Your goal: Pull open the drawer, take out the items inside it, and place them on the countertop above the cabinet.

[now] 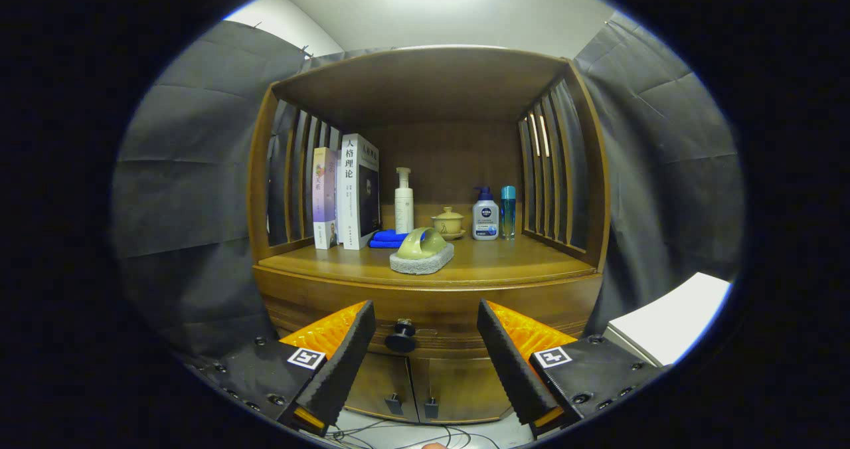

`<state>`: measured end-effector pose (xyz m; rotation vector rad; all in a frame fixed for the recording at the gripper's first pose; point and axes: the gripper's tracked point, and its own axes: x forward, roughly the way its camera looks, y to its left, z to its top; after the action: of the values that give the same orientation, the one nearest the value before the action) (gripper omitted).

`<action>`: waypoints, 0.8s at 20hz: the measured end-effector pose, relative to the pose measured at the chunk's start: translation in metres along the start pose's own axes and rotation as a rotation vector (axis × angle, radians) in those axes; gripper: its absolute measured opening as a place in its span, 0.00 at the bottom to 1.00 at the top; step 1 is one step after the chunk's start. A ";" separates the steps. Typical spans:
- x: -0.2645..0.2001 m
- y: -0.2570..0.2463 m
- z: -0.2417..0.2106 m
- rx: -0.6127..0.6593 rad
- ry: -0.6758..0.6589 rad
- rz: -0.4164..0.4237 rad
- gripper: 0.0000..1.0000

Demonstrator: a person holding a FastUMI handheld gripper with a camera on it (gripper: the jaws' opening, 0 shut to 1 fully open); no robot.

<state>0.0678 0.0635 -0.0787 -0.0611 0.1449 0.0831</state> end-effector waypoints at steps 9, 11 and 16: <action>-0.071 -0.012 0.042 0.011 -0.079 0.020 0.98; -0.081 -0.013 0.042 0.022 -0.076 0.020 0.98; -0.104 -0.016 0.032 0.049 -0.056 0.006 0.98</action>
<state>-0.0291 0.0416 -0.0308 -0.0099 0.0911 0.0874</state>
